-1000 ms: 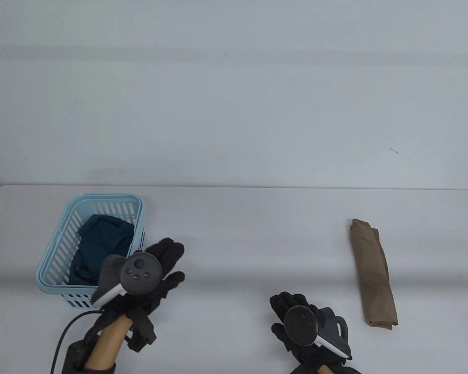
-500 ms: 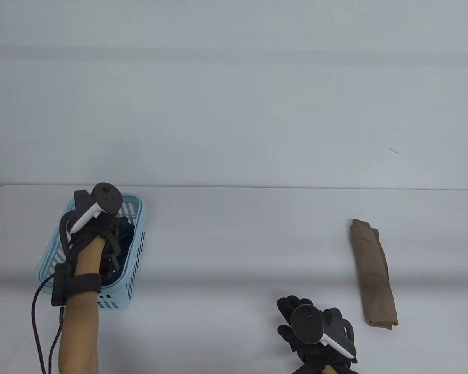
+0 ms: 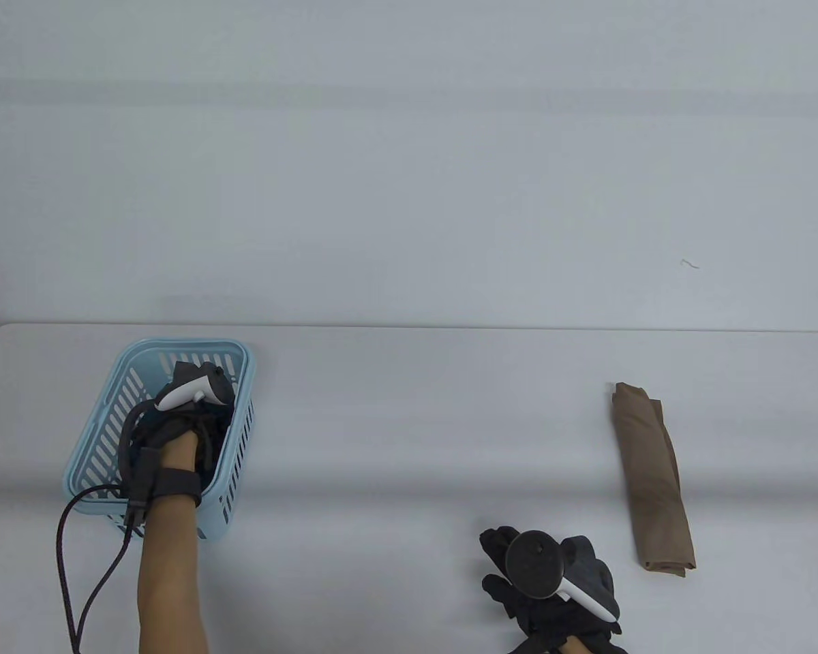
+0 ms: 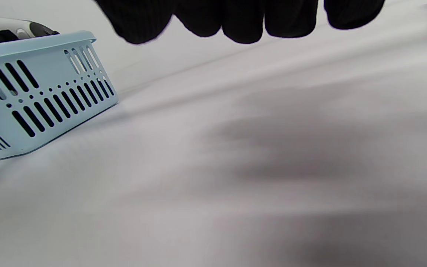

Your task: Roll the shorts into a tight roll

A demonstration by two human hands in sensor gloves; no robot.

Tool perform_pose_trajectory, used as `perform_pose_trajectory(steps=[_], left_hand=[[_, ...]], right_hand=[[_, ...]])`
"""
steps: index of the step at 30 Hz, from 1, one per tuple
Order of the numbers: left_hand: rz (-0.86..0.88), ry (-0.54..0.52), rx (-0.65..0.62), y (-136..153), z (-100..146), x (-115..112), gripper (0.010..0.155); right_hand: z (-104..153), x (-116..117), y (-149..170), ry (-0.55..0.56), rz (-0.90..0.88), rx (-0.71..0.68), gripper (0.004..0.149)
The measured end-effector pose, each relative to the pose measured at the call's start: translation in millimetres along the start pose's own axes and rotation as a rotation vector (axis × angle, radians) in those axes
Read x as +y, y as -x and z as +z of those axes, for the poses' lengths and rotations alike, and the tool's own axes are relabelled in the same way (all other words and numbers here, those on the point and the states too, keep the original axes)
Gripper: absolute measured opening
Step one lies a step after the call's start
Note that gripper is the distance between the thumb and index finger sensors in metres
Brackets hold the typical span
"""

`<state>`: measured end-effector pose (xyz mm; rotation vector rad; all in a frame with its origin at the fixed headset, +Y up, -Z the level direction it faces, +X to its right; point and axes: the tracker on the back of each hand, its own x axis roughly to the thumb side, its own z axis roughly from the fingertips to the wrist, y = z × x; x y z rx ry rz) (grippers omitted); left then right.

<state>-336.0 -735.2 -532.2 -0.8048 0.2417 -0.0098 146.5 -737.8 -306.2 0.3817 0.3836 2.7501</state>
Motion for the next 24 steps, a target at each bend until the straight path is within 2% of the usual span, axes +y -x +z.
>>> perform_pose_trajectory(steps=[4,9,13,17,21,24], left_hand=[[-0.021,0.015,0.023,0.3,-0.2,-1.8,0.082],[-0.035,-0.097,0.025,-1.6,3.0,2.6,0.043],[-0.027,-0.143,0.012,-0.5,8.9,7.0,0.039],[0.048,-0.267,-0.014,3.9,27.7,24.0,0.040],[0.140,-0.386,-0.048,14.9,57.4,40.7,0.040],[0.195,-0.492,-0.089,25.0,88.8,52.1,0.040]], right_hand=[[-0.1,0.7,-0.3,-0.011,0.002,-0.003,0.064],[0.1,1.3,-0.3,-0.025,-0.001,-0.005,0.064],[0.1,1.8,-0.9,-0.035,-0.004,-0.008,0.064],[-0.6,1.8,-1.4,-0.034,-0.016,-0.012,0.064],[-0.5,1.5,-3.0,-0.032,-0.021,-0.019,0.064],[-0.1,0.6,-4.2,-0.026,-0.032,-0.023,0.063]])
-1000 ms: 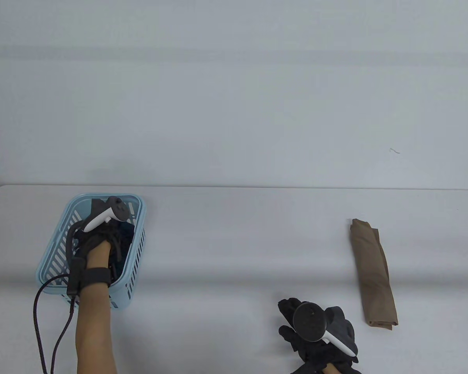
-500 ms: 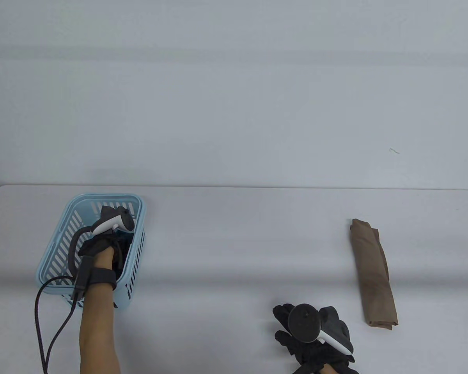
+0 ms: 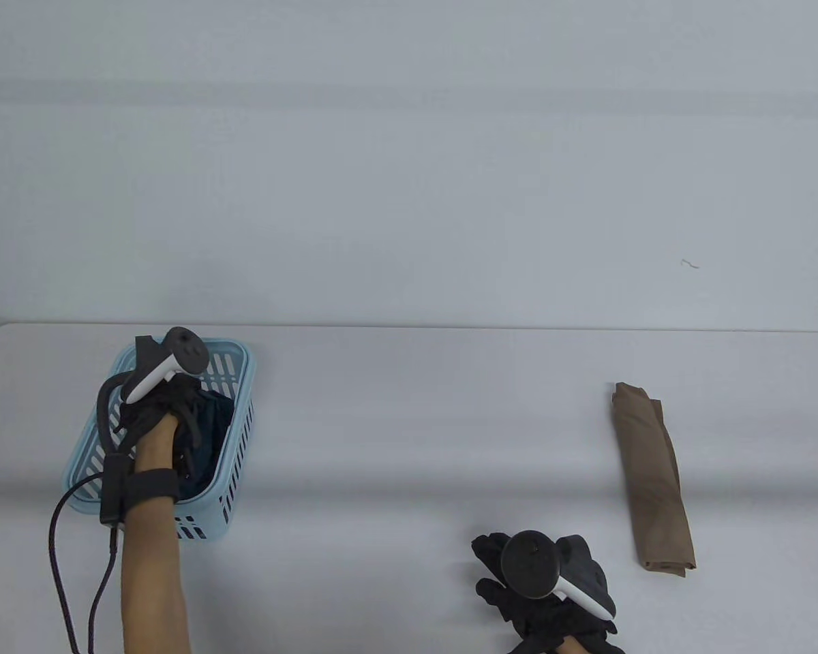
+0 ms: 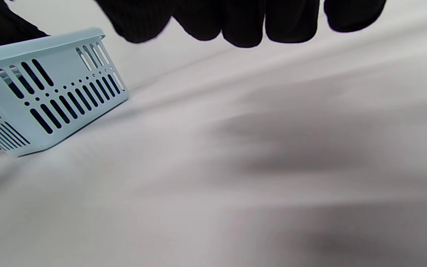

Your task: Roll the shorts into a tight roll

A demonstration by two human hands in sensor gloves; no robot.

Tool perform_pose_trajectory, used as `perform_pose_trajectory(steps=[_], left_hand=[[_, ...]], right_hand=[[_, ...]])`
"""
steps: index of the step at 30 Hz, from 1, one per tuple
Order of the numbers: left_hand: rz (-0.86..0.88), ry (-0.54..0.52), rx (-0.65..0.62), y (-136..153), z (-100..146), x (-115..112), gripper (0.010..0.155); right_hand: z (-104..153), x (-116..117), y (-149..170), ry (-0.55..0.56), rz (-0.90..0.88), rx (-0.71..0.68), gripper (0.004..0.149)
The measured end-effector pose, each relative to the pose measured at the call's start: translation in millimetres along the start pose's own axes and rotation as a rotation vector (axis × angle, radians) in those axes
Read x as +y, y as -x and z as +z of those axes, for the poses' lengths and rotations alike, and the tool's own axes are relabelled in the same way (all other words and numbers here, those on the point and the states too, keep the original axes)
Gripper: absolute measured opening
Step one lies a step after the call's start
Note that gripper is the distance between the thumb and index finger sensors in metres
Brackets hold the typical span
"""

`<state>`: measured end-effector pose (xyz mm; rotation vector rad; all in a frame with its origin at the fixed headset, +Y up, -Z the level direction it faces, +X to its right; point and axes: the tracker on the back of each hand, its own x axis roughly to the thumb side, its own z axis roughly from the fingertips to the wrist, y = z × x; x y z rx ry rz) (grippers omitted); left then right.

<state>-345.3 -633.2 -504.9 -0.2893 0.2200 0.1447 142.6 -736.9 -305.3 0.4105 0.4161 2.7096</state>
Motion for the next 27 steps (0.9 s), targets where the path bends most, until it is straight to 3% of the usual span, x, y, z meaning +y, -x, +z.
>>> perform_pose_trajectory(steps=[8,15,22,27], left_hand=[[0.242,-0.305,-0.199,-5.7,86.8,73.3,0.040],[0.410,-0.551,-0.385,-51.0,159.7,122.1,0.041],[0.523,-0.646,-0.602,-110.3,211.6,139.5,0.041],[0.594,-0.648,-0.744,-143.6,239.6,145.0,0.041]], right_hand=[[-0.4,-1.0,-0.1,0.006,-0.020,-0.003,0.063],[-0.4,-3.3,1.2,0.013,-0.032,0.004,0.063],[-0.7,-5.0,2.1,0.024,-0.039,0.000,0.063],[-0.7,-6.4,3.1,0.034,-0.044,0.001,0.063]])
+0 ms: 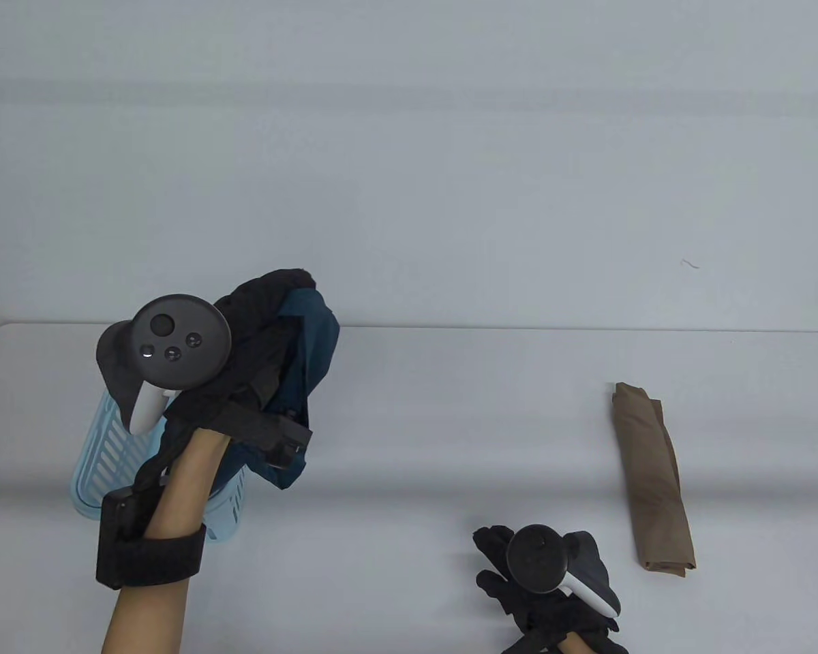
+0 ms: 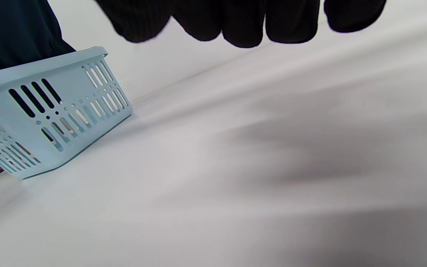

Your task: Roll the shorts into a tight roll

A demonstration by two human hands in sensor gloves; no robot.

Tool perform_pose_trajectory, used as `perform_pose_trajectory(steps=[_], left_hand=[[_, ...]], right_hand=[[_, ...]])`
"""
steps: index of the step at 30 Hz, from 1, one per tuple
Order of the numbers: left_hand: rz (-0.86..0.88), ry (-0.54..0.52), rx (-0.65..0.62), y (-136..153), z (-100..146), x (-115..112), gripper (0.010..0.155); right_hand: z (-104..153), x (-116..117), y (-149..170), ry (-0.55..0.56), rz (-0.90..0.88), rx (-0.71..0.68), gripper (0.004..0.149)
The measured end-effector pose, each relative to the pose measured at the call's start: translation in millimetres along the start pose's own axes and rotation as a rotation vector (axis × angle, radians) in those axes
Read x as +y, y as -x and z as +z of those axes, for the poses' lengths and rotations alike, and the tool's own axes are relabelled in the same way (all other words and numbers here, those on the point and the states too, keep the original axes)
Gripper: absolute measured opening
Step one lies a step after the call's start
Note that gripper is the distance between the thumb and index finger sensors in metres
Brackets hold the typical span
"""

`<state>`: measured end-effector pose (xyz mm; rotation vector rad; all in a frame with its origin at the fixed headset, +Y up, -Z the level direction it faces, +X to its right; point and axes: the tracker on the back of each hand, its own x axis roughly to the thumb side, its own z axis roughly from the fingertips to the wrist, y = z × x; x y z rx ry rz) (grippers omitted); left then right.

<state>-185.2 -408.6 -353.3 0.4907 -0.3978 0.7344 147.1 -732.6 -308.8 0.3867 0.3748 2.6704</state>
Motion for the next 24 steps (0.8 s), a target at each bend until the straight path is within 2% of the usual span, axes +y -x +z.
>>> perform_pose_trajectory(steps=[7,12,19,24], left_hand=[[0.150,0.003,-0.094,-37.5,-1.2,1.1,0.041],[0.300,0.046,-0.106,-42.5,-1.4,-5.8,0.041],[0.452,0.088,-0.087,-31.6,-6.5,-21.8,0.040],[0.463,0.085,-0.024,-1.5,-7.6,-37.8,0.040]], right_hand=[[0.1,-1.4,1.1,0.013,0.002,0.008,0.064],[0.3,-2.6,3.5,0.021,0.002,0.020,0.064],[1.9,-7.0,11.5,0.053,-0.003,0.054,0.064],[2.5,-10.7,19.2,0.087,0.003,0.100,0.064]])
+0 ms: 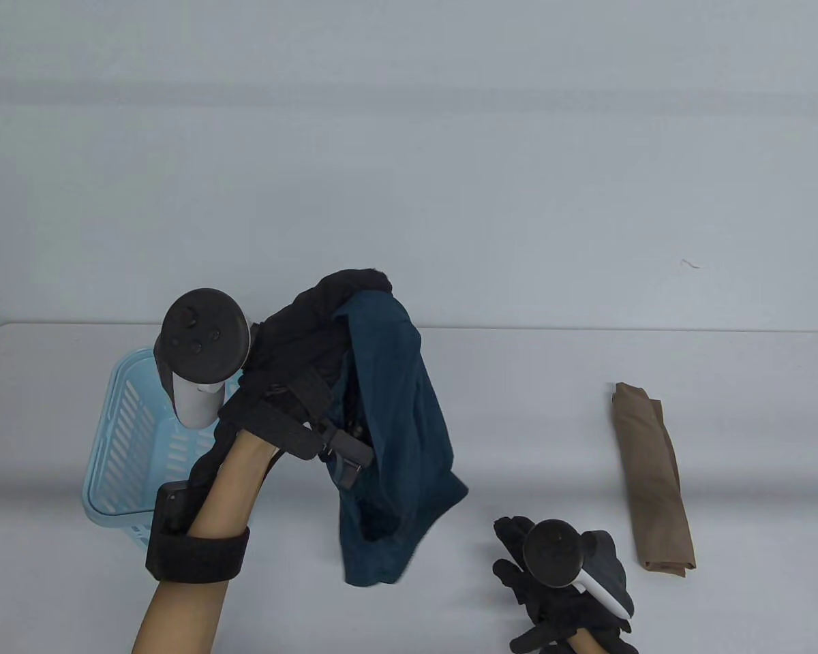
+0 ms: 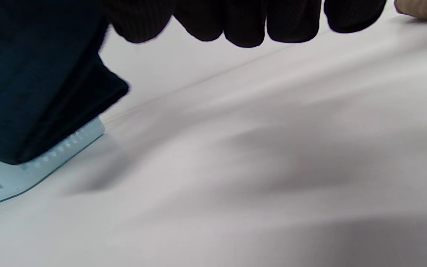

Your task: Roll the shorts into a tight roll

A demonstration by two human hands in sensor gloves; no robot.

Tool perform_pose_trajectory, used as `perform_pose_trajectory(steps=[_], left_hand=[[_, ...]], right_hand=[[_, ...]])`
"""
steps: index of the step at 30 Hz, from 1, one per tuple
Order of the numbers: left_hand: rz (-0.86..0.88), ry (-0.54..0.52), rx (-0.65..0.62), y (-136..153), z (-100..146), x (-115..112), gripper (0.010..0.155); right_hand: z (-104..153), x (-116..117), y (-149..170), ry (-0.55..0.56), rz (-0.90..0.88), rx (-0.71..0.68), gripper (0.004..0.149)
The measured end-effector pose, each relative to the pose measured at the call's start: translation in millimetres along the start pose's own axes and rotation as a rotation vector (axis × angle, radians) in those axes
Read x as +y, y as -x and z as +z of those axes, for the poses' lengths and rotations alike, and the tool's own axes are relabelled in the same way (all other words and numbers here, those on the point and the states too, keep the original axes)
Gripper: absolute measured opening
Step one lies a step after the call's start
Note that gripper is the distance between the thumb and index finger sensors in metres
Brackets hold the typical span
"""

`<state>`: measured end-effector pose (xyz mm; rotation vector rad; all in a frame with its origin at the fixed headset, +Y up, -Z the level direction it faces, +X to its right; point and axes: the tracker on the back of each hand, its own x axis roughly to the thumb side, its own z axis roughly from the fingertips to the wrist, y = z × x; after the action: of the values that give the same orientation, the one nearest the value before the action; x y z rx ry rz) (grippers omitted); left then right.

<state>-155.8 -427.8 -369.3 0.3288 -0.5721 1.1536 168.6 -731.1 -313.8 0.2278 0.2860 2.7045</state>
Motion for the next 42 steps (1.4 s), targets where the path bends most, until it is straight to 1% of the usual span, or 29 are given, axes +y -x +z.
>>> perform_pose_trajectory(steps=[3,5,6,7,8,9,11,13,15,16,17,19,20,24,25,27,28,30,33,36,39,42], left_hand=[[-0.079,0.025,0.074,37.2,5.6,-2.7,0.040],[-0.190,0.058,0.139,68.0,14.1,-8.0,0.040],[-0.271,0.090,0.187,84.8,19.2,-11.8,0.039],[-0.369,0.148,0.252,104.2,26.2,-17.5,0.040],[-0.429,0.190,0.296,115.1,31.1,-21.6,0.042],[-0.507,0.249,0.322,129.4,38.2,-28.4,0.047],[-0.583,0.298,0.336,144.5,48.9,-41.3,0.055],[-0.605,0.354,0.327,154.5,57.5,-57.8,0.056],[-0.588,0.434,0.323,161.5,64.0,-79.9,0.056],[-0.576,0.479,0.316,164.7,66.5,-95.3,0.056],[-0.572,0.500,0.311,166.0,67.1,-103.9,0.056],[-0.561,0.561,0.298,169.5,67.3,-133.8,0.056],[-0.554,0.583,0.295,170.4,66.6,-144.9,0.056],[-0.490,0.684,0.280,174.6,61.5,-208.1,0.057],[-0.485,0.705,0.280,175.6,60.8,-219.5,0.058],[-0.485,0.763,0.285,179.6,59.7,-251.4,0.059],[-0.490,0.782,0.288,181.6,59.4,-261.5,0.060],[-0.518,0.829,0.314,190.4,59.2,-289.6,0.062],[-0.552,0.864,0.367,206.9,59.8,-317.1,0.067],[-0.599,0.897,0.417,224.3,63.0,-336.1,0.074],[-0.652,0.938,0.456,240.3,68.0,-346.3,0.078],[-0.581,0.913,0.485,246.1,68.5,-346.1,0.075]], right_hand=[[1.1,-3.4,4.1,0.032,0.026,0.041,0.064],[1.4,-6.0,7.2,0.051,0.047,0.070,0.064],[1.7,-6.9,8.7,0.064,0.052,0.093,0.064],[1.9,-7.7,10.2,0.070,0.057,0.112,0.064],[1.6,-8.0,11.4,0.067,0.056,0.115,0.064],[1.3,-8.0,12.6,0.061,0.047,0.119,0.064],[0.3,-7.5,13.9,0.049,0.037,0.127,0.064],[-0.8,-6.6,14.4,0.038,0.044,0.133,0.064],[-1.8,-5.4,14.4,0.029,0.052,0.137,0.064],[-2.3,-4.6,14.4,0.022,0.054,0.139,0.064],[-2.4,-4.2,14.5,0.017,0.055,0.141,0.064],[-2.4,-3.8,14.6,0.007,0.057,0.146,0.064],[-2.3,-3.9,14.7,0.005,0.057,0.148,0.064],[-0.7,-5.3,16.3,0.001,0.049,0.160,0.064],[-0.4,-5.4,16.8,0.000,0.048,0.162,0.064],[0.3,-6.0,18.3,-0.005,0.046,0.169,0.064],[0.6,-6.2,18.9,-0.006,0.045,0.172,0.064],[1.1,-6.8,20.3,-0.010,0.043,0.180,0.064],[1.8,-7.3,21.6,-0.017,0.037,0.187,0.064],[2.4,-7.3,22.1,-0.026,0.035,0.189,0.064],[2.7,-7.4,22.4,-0.033,0.037,0.190,0.064],[3.3,-7.7,23.1,-0.038,0.030,0.194,0.064]])
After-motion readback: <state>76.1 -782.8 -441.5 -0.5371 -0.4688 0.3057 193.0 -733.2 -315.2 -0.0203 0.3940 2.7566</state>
